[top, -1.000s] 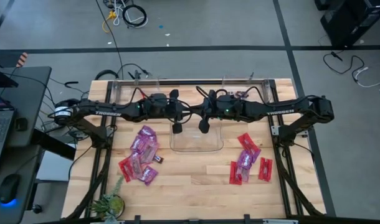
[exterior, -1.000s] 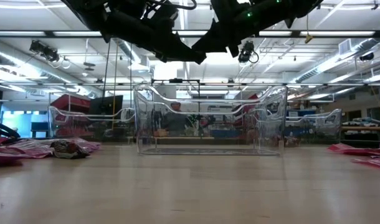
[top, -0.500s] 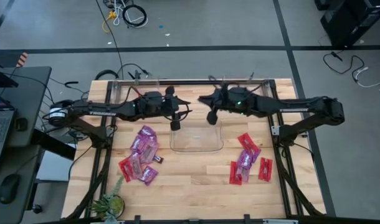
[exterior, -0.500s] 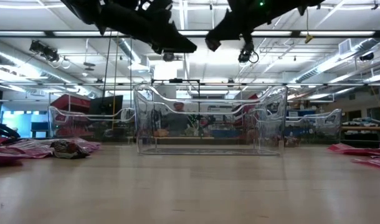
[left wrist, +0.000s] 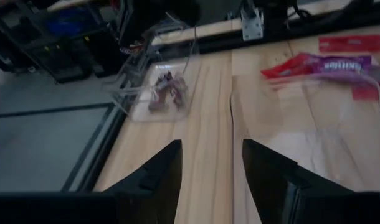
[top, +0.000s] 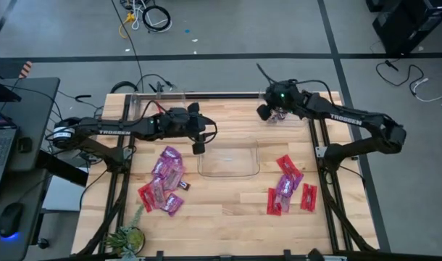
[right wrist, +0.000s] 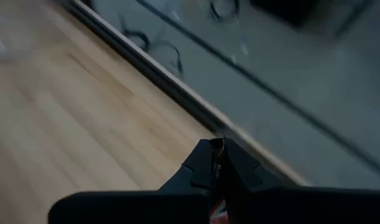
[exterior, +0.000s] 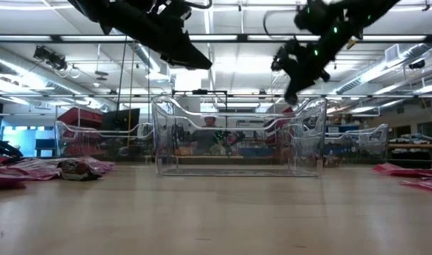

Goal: Sort candy
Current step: Put the brown chocolate bar into the top right transparent bin

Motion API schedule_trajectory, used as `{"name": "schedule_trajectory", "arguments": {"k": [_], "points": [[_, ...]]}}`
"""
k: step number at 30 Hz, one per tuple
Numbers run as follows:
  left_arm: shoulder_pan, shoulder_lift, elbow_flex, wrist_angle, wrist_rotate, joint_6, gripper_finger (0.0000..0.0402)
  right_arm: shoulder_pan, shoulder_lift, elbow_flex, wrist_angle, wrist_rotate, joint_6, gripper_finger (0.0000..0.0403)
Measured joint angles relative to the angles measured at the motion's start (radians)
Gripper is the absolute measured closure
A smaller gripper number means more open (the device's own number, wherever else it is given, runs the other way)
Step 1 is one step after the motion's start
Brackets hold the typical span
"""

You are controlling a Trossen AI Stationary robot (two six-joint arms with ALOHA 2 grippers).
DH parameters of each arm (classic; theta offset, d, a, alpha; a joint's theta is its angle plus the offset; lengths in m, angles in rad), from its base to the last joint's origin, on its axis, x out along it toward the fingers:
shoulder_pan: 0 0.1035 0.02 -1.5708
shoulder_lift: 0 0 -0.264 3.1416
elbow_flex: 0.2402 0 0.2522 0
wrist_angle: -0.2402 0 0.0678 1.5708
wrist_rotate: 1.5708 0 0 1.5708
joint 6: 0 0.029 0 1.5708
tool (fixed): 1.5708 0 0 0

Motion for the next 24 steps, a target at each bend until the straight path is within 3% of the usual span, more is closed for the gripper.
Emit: {"name": "schedule_trajectory", "arguments": {"k": [7,13,24], "points": [[0.000,0.000,0.000,-0.041,0.004,-0.019,0.0231,-0.187,0.071,-0.122,0.002,-0.063,0.068,0.0390],[0.000,0.000,0.000,-0.052,0.011,-0.044,0.0231,-0.285,0.166,-0.150,-0.006,-0.072,0.093,0.0384],[-0.046,0.000,0.000,-0.371,0.026,-0.105,0.0231,-0.305,0.181,-0.150,-0.037,-0.067,0.048,0.0288]]}}
